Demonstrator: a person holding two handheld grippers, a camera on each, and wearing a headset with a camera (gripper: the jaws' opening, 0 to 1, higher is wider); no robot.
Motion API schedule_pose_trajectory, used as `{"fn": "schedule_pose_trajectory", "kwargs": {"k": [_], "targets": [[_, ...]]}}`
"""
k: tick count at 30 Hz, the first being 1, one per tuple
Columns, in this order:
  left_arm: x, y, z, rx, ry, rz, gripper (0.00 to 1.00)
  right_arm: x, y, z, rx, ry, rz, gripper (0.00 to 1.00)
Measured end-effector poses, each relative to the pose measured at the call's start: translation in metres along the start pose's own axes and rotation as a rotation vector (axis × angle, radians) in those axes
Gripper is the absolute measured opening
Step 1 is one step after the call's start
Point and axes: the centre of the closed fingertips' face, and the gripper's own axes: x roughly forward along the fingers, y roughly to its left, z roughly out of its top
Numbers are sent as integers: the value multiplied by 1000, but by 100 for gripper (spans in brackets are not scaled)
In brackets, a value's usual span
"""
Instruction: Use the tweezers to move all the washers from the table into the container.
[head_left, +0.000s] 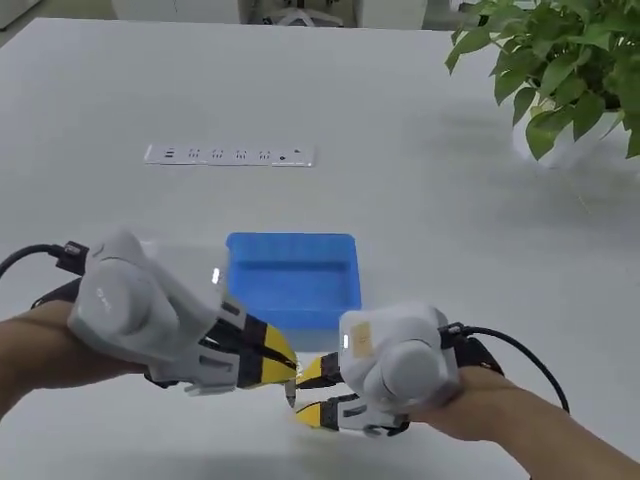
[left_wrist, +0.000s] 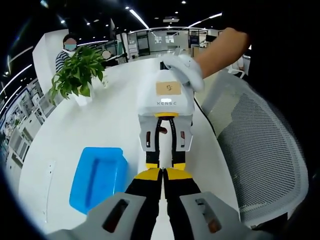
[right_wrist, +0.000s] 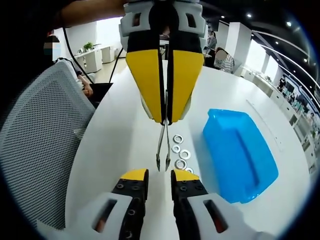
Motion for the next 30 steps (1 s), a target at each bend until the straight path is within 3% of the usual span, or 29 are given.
{"fn": "schedule_pose_trajectory", "kwargs": {"k": [16,30], "targets": [[-2,9,0,7,-3,10,5,-24,-13,-11,148,-46,-102,32],[3,14,1,11,-8,4,5,-33,-21,-22,247,-78,-170,53]]}}
